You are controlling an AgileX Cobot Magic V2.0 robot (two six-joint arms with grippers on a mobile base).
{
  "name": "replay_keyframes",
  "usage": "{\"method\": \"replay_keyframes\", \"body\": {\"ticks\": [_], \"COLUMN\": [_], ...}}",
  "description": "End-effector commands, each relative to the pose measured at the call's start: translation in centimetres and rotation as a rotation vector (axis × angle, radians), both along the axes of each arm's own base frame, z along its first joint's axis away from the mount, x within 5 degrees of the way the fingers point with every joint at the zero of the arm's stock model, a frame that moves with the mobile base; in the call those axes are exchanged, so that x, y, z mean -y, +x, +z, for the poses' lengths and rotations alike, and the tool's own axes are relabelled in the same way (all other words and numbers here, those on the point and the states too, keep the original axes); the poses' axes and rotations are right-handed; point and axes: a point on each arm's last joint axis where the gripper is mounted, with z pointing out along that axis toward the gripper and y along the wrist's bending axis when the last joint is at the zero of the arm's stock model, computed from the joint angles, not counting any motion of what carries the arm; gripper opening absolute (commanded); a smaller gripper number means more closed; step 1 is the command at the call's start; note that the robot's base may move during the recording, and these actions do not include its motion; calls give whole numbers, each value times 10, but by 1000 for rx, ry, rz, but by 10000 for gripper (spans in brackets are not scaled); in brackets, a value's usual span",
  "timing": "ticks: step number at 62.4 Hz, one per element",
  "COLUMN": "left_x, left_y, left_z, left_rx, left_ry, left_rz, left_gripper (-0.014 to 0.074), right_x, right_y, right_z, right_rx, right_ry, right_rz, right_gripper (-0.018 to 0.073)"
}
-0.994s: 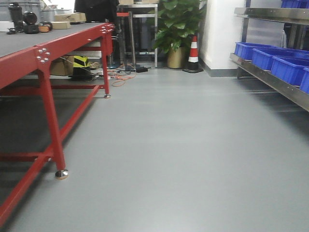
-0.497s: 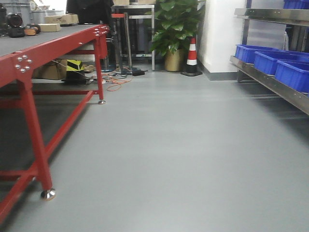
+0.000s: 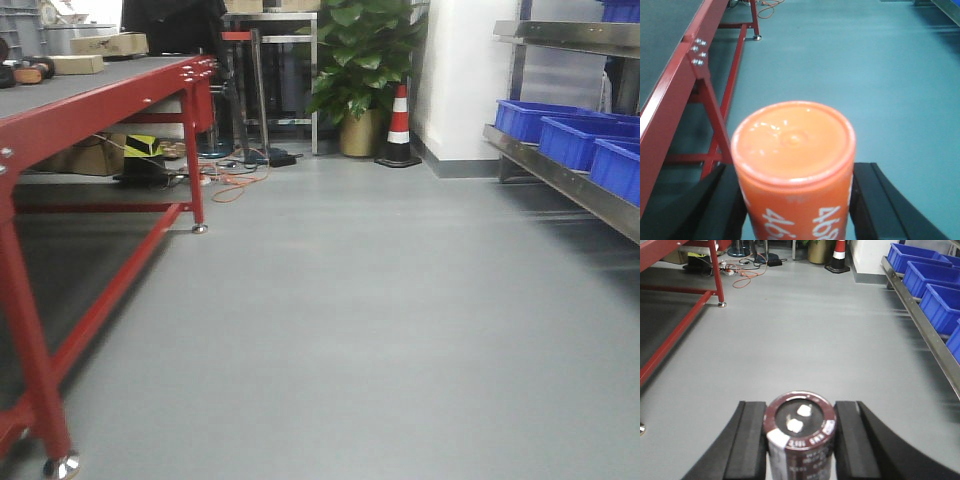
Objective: Place cylindrical capacitor in blue bin on shelf
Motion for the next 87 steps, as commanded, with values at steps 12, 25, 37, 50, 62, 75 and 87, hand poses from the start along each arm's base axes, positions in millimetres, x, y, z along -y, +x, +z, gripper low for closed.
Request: {"method": "replay_keyframes", "body": {"ticks": [12,25,37,50,62,75,87], "left_x": [1,1,1,1,1,1,1], "left_y": [-1,-1,-1,-1,-1,-1,-1], "left_z": [3,3,3,3,3,3,3], "left_rx": [24,24,24,24,24,24,24], "left_ry": [-5,-5,-5,-5,-5,-5,-5], "left_rz": [-8,-8,-8,-8,-8,-8,-8], "left_gripper": [-111,-111,-111,-111,-111,-111,-111], "right_x": [1,1,1,1,1,1,1], "right_y": [0,0,0,0,0,0,0], "right_z": [4,4,4,4,4,4,4], "right_rx": [37,37,37,37,37,37,37], "right_ry": [-3,-3,-3,-3,-3,-3,-3], "right_rz": [-4,-4,-4,-4,-4,-4,-4], "right_gripper": [-162,-162,-162,-162,-162,-162,-162]}}
